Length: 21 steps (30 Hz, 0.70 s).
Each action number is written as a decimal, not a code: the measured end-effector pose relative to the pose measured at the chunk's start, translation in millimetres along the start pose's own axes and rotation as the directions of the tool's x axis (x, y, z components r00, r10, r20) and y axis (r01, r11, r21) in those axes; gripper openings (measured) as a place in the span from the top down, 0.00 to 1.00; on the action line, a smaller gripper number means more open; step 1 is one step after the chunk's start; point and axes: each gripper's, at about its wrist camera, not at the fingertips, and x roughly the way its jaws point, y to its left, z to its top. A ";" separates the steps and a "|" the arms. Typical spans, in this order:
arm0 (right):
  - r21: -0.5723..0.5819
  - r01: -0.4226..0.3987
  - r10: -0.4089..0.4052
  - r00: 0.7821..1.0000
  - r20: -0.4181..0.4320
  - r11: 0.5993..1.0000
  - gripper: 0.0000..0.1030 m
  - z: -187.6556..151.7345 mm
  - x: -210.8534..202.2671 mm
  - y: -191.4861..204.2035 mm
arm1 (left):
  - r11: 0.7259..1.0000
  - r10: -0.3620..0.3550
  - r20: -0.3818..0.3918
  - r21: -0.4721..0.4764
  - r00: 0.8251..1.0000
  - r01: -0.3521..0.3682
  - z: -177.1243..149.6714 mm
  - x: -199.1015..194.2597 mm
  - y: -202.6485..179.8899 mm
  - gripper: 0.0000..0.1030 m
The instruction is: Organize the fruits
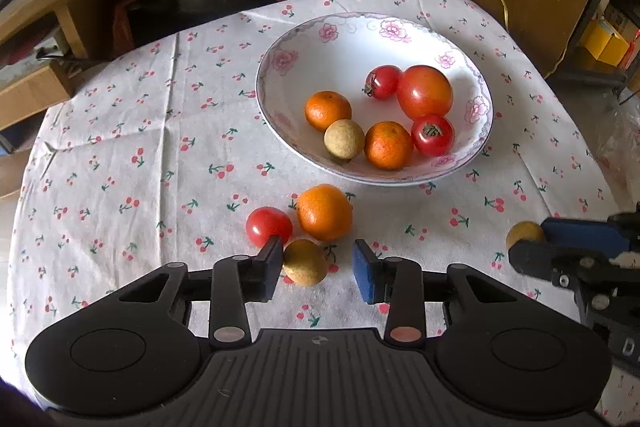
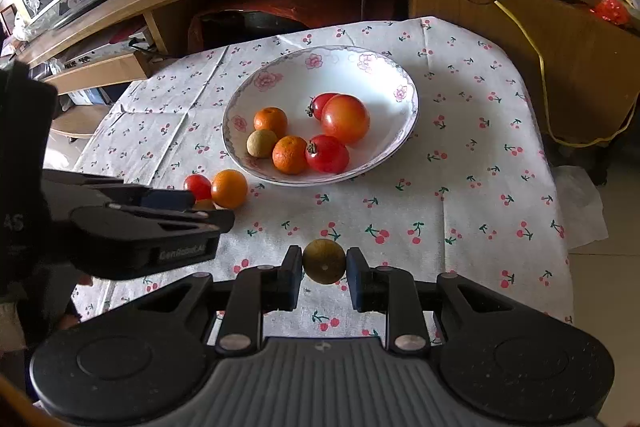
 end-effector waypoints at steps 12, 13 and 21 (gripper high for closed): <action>-0.026 -0.021 0.022 1.000 0.020 0.999 0.75 -1.9 -10.6 4.9 | 1.000 -0.009 -0.042 -0.026 0.999 0.008 -30.9 -21.0 13.0 0.63; -0.027 -0.023 0.023 1.000 0.020 0.999 0.75 -2.0 -11.2 5.3 | 1.000 -0.012 -0.027 -0.027 1.000 0.012 -30.9 -26.2 12.8 0.62; -0.033 -0.020 0.020 1.000 0.002 0.999 0.75 -4.1 -5.2 6.4 | 0.999 0.021 -0.015 -0.041 1.000 -0.021 -18.2 -16.6 10.7 0.47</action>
